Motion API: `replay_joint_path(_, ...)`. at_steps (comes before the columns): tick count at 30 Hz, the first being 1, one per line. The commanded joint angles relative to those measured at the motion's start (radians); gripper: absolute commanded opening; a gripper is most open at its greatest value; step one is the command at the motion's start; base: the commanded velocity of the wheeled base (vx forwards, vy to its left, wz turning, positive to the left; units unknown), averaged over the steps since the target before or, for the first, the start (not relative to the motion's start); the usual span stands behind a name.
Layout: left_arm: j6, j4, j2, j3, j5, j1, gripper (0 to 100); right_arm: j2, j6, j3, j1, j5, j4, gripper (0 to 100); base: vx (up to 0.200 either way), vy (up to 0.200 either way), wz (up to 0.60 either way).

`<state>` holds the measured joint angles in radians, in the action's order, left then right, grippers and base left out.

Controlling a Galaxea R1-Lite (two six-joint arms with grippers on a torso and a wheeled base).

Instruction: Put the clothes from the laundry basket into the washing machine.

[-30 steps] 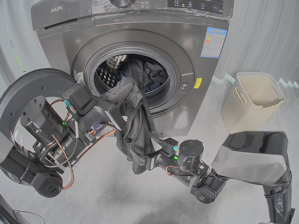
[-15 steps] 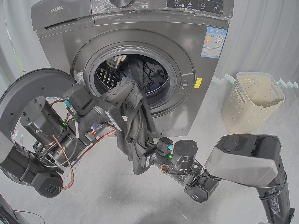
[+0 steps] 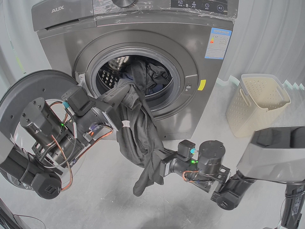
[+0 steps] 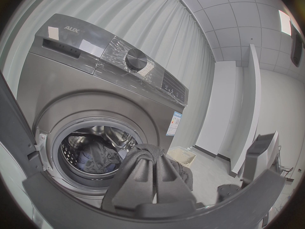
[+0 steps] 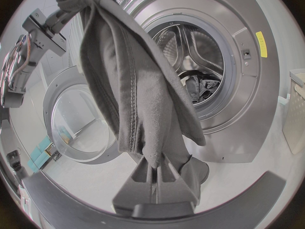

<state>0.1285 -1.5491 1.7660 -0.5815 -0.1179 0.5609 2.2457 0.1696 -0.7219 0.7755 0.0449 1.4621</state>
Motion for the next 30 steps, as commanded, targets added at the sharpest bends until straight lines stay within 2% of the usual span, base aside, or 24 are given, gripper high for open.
replay_joint_path(1, 0.0, 0.0, -0.011, 0.006, -0.005, -0.05, 0, -0.262, -0.013, 0.199, -0.048, -0.005, -0.005, 0, 0.0, 0.0, 0.0)
replay_joint_path(3, 0.0, 0.0, -0.011, 0.008, -0.005, -0.053, 0, -0.288, -0.013, 0.208, -0.059, -0.01, -0.003, 0, 0.0, 0.0, 0.0)
replay_joint_path(6, 0.0, 0.0, -0.02, 0.026, -0.003, -0.068, 0, -0.383, -0.018, 0.193, -0.121, -0.046, 0.003, 0, 0.0, 0.0, 0.0)
replay_joint_path(13, 0.002, 0.0, -0.076, 0.048, -0.003, -0.072, 0, -0.425, -0.01, 0.085, -0.188, -0.045, 0.015, 0, 0.0, 0.0, 0.0)
replay_joint_path(17, 0.002, 0.0, -0.08, 0.043, 0.0, -0.072, 0, -0.43, -0.007, 0.064, -0.182, -0.051, 0.018, 0, 0.0, 0.0, 0.0)
replay_joint_path(21, 0.0, 0.0, -0.076, 0.038, 0.007, -0.068, 0, -0.431, -0.004, 0.093, -0.153, -0.053, 0.017, 0, 0.0, 0.0, 0.0)
replay_joint_path(30, -0.004, 0.0, -0.077, 0.034, 0.01, -0.033, 0, -0.383, 0.008, 0.111, -0.154, -0.045, 0.018, 0, 0.0, 0.0, 0.0)
